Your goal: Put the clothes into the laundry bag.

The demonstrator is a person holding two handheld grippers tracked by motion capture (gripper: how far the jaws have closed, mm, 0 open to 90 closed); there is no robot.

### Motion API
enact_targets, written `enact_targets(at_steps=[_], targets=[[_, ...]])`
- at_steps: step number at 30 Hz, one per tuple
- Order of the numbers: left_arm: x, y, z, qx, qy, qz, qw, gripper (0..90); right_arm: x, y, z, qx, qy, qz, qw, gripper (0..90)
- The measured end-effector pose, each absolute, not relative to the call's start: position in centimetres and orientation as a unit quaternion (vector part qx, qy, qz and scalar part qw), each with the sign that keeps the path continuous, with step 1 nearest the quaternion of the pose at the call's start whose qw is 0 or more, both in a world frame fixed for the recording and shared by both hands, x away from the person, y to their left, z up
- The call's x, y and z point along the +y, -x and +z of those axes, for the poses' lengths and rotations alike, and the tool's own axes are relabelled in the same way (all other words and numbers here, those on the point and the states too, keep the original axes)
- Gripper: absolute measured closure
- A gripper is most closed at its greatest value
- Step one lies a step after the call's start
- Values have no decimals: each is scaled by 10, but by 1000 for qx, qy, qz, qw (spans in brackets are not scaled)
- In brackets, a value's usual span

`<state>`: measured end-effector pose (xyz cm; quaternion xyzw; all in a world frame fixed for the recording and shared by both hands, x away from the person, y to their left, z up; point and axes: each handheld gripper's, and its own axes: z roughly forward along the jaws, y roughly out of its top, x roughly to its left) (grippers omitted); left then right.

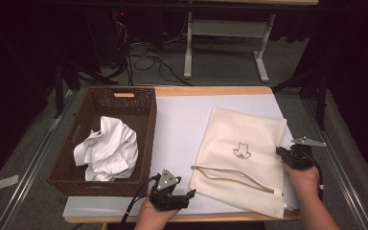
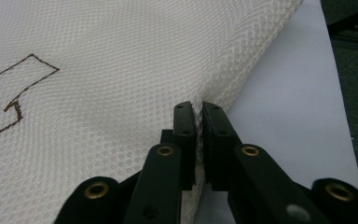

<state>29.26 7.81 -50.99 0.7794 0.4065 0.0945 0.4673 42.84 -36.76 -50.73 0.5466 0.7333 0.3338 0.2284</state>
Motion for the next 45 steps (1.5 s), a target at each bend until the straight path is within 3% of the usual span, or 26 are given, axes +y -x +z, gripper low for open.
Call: enact_targets(at_steps=[6,8,18,28,31,35,38,40,45], targets=[[75,-294,-510,397,-786,99,463,309,-367,-417,-500,725,-545,345,242,584],[74,-295,-510,395,-786,102,465,309,-366,-409,-496,725,-534,355,252,542],[62,-295,-515,383,-797,124,450,309,-350,-360,-485,741,-478,380,280,466],[58,-301,-520,395,-796,147,434,327,-340,-337,-485,745,-458,396,280,410],[58,-305,-523,400,-798,135,430,374,-337,-334,-485,749,-453,397,276,410],[54,-305,-526,399,-806,133,417,501,-336,-332,-485,751,-447,400,278,412],[52,-305,-526,397,-808,128,417,614,-336,-331,-486,753,-447,397,276,414],[51,-305,-526,387,-812,122,419,740,-336,-331,-486,752,-448,397,276,414],[63,-312,-521,417,-798,171,400,833,-336,-331,-486,752,-447,398,274,415]])
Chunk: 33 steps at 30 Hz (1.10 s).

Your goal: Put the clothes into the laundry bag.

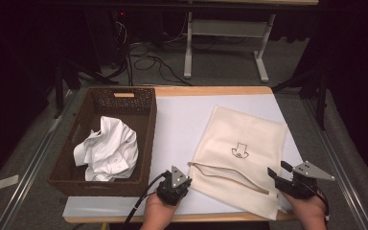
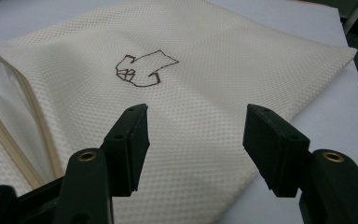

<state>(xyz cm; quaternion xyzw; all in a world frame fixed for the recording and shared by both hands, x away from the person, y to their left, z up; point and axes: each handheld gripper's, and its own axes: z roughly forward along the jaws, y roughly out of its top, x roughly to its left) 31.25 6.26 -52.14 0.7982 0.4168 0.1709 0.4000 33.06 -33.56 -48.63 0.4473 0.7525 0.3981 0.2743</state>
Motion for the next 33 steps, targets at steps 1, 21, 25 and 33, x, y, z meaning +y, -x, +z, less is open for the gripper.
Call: enact_targets(at_steps=[1,21,25,33], targets=[[66,-314,-521,426,-794,173,398,833,-336,-330,-486,752,-447,399,273,415],[68,-310,-513,389,-791,190,432,137,-316,-327,-480,751,-431,426,263,131],[65,-313,-514,380,-803,165,429,0,-305,-326,-479,753,-428,429,255,17],[64,-309,-506,370,-794,189,443,0,-283,-320,-476,760,-401,438,264,2]])
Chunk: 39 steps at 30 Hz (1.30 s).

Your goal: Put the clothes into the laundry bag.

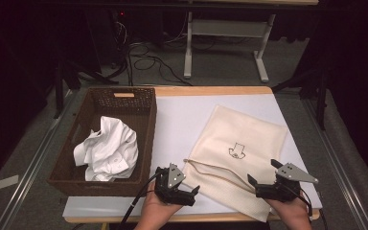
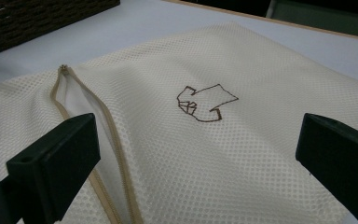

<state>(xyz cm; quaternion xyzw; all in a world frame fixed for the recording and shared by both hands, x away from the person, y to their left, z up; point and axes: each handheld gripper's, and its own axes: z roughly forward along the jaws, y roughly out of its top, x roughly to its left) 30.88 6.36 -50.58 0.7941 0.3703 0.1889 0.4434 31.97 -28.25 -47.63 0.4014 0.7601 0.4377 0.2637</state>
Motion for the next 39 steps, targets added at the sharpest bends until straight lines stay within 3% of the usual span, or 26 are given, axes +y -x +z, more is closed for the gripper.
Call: enact_targets(at_steps=[10,19,25,39], targets=[[64,-308,-498,375,-793,162,452,4,-287,-322,-483,760,-401,437,264,2],[63,-298,-467,352,-783,202,472,4,-288,-322,-485,757,-400,441,268,2],[77,-289,-438,352,-768,210,491,5,-288,-322,-486,755,-403,439,274,2],[128,-290,-416,400,-728,249,498,5,-289,-322,-487,755,-407,438,270,2]])
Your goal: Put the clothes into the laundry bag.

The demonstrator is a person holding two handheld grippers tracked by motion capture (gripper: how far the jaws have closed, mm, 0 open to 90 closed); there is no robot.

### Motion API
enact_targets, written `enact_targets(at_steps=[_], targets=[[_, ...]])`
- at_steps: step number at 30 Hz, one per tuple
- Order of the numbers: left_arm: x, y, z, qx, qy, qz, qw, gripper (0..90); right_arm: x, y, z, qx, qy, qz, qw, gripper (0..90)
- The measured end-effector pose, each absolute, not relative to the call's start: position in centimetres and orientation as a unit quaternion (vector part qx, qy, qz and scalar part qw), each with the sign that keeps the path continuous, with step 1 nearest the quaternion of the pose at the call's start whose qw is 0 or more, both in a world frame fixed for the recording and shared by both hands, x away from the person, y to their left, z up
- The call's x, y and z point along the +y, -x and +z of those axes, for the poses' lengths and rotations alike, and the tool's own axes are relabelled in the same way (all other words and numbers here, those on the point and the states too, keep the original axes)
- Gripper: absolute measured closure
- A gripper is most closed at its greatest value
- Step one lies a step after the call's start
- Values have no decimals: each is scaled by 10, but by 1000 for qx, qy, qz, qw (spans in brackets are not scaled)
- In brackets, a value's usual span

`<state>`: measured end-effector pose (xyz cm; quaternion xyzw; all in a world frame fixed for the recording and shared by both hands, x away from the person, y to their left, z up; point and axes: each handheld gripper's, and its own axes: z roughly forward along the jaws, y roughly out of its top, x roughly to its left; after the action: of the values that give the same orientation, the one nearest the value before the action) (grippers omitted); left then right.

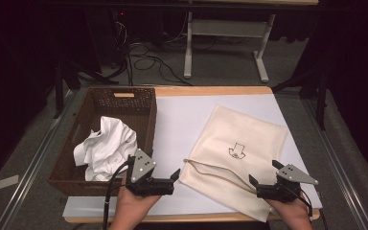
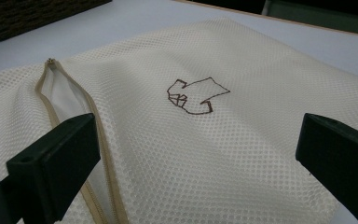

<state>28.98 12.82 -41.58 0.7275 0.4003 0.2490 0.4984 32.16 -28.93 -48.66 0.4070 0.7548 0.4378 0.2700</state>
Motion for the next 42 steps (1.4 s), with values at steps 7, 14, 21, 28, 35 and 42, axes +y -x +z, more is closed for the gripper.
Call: enact_targets(at_steps=[7,14,21,28,35,42], targets=[[164,-293,-411,431,-715,275,478,5,-290,-323,-488,755,-406,436,272,2],[198,-295,-408,459,-695,290,471,5,-292,-325,-489,758,-406,434,270,2],[237,-293,-407,488,-674,310,460,6,-292,-326,-489,760,-408,431,265,2],[275,-286,-406,521,-640,332,456,6,-296,-326,-489,758,-410,433,265,2],[301,-280,-406,544,-618,337,456,6,-294,-326,-489,759,-412,431,262,2],[299,-281,-407,542,-622,330,459,6,-294,-326,-489,760,-408,433,264,2]])
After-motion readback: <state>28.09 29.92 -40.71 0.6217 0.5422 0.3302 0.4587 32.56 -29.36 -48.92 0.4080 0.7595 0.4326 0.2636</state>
